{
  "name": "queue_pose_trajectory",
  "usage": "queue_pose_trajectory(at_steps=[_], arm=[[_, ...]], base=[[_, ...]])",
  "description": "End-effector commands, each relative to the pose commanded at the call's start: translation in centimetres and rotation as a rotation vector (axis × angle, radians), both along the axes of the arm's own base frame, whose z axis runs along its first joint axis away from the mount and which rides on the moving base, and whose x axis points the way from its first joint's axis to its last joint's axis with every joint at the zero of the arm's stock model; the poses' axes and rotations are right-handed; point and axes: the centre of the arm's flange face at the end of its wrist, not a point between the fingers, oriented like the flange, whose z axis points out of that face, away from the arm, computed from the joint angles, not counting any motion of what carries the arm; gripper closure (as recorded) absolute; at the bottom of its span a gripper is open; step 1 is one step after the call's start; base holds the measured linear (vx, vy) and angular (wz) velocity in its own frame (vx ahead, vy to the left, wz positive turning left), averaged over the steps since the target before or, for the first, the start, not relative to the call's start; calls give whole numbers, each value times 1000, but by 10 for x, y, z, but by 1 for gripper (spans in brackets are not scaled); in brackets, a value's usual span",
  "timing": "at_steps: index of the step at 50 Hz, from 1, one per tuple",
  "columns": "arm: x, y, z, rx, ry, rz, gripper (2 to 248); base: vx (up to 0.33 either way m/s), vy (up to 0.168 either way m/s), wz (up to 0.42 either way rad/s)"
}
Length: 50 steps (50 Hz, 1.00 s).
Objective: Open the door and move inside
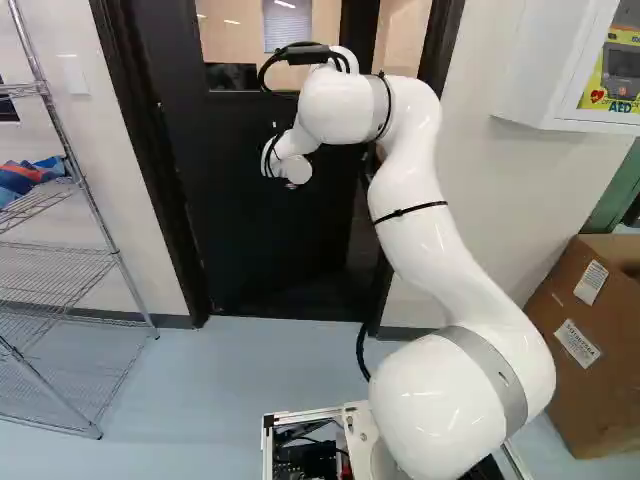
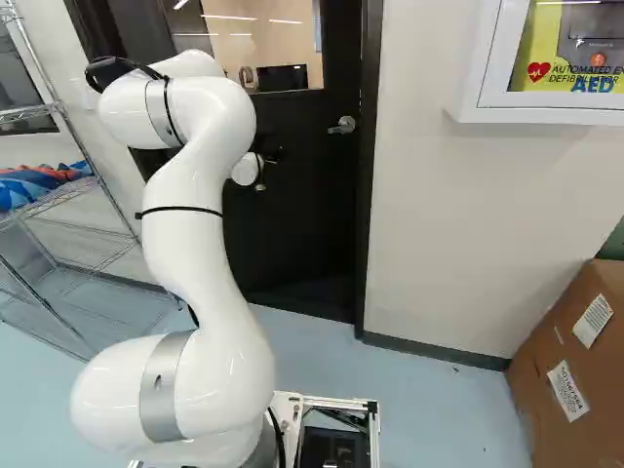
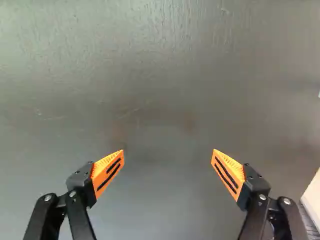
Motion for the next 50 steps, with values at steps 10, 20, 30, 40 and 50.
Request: queue_pose_trajectory(at_steps=[10, 20, 30, 40, 50], arm=[[-6, 0, 1, -1, 6, 2, 3], [-23, -2, 5, -6, 23, 6, 3], [-43, -4, 10, -11, 41, 9, 3], [-63, -7, 14, -15, 58, 13, 3], [-83, -11, 17, -20, 74, 15, 3]], base=[[0, 0, 0], [0, 0, 0], [0, 0, 0], [0, 0, 0], [0, 0, 0]])
